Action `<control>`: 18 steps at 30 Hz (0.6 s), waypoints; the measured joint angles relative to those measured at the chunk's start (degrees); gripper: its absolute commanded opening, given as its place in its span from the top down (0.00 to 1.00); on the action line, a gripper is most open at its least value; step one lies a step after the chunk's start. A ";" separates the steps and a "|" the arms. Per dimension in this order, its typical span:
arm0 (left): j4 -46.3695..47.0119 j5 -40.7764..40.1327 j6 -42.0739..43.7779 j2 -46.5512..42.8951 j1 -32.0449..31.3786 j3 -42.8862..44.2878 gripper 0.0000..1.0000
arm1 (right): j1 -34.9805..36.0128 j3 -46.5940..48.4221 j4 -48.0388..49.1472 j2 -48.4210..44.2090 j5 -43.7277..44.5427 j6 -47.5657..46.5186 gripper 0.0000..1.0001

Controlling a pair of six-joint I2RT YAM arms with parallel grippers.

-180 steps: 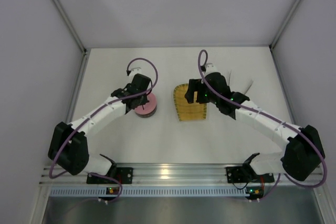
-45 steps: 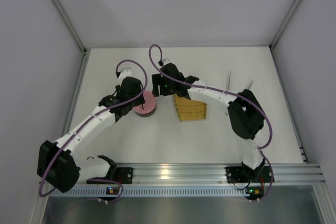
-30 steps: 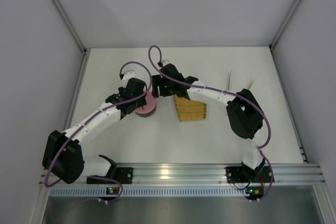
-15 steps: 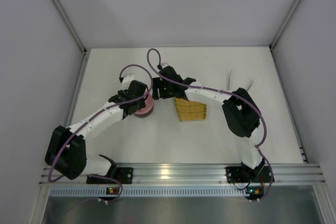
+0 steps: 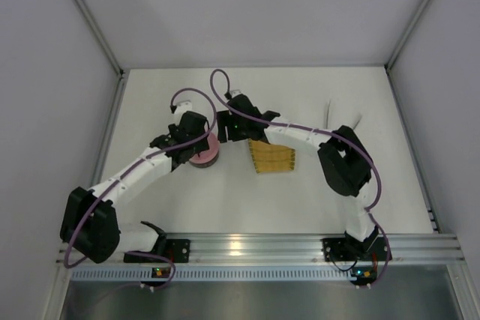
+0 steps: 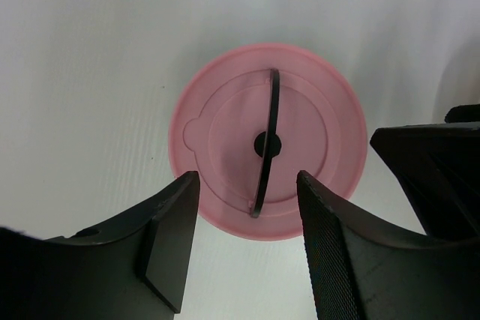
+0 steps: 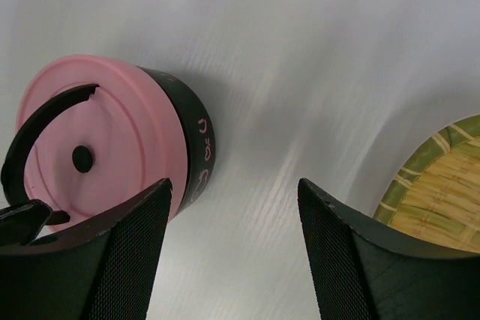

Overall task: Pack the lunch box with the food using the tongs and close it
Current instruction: Close the box lid on the packing box, then reset both arms

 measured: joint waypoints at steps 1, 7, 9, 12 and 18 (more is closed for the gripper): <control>0.02 0.20 0.50 -0.20 0.00 0.57 0.39 | 0.00 0.00 -0.04 -0.28 0.11 -0.04 0.32; -0.42 0.50 2.45 -1.95 0.00 6.05 0.35 | -0.63 -0.13 -0.39 -4.79 0.96 -0.76 0.31; -1.07 0.22 3.10 -2.78 0.00 8.35 0.33 | -1.33 -0.48 -0.68 -8.00 1.44 -1.16 0.30; -1.88 -0.11 4.04 -3.65 0.00 11.80 0.24 | -2.93 -1.22 -1.25 -13.75 2.60 -2.08 0.26; -3.45 0.87 6.08 -2.97 0.04 21.24 0.01 | -7.89 -2.23 -3.80 -28.11 7.32 -4.96 0.01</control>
